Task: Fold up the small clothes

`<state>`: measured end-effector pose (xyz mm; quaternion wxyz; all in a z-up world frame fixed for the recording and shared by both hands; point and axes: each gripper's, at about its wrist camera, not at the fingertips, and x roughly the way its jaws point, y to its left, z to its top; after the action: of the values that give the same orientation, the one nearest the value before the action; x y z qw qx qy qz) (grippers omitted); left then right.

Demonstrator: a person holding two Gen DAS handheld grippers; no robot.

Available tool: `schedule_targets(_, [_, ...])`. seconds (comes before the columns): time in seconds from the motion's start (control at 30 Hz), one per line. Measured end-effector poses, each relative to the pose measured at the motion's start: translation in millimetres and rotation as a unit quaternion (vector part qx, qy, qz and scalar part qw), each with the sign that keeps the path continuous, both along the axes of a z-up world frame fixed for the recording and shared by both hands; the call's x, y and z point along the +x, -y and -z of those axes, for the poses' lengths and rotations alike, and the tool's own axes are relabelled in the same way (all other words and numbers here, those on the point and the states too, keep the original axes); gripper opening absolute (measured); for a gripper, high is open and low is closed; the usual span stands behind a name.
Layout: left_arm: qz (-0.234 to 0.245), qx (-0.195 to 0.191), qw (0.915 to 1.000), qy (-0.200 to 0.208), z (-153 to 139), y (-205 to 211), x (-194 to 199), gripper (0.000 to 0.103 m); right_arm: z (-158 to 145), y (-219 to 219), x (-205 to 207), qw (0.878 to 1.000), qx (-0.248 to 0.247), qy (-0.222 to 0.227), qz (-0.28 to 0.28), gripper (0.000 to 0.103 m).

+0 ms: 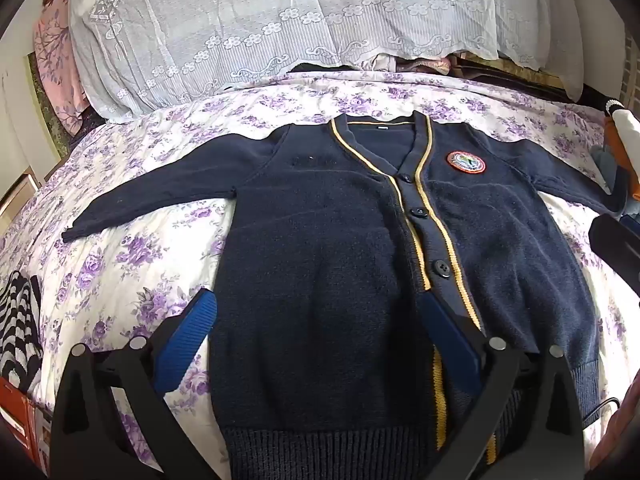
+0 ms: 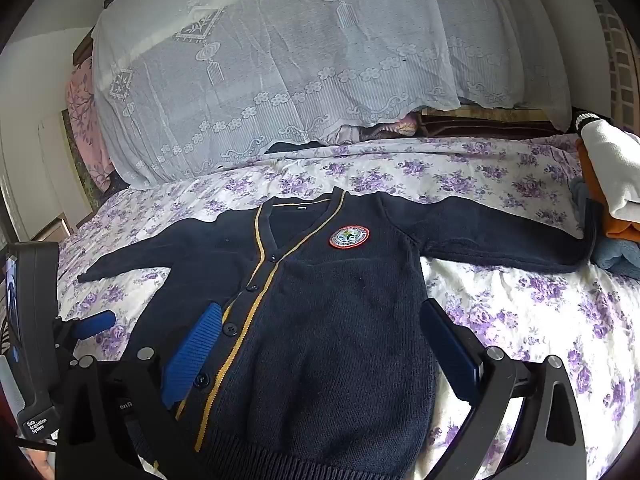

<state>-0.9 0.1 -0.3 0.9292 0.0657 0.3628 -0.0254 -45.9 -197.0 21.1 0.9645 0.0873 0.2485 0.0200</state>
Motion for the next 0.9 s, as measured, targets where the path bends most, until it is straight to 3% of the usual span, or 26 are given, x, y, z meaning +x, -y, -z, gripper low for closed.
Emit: schedule_targets(0.9, [0.000, 0.000, 1.0000, 0.000, -0.2, 0.0, 0.3, 0.099, -0.4, -1.2, 0.5, 1.000, -0.003, 0.000, 0.001, 0.100])
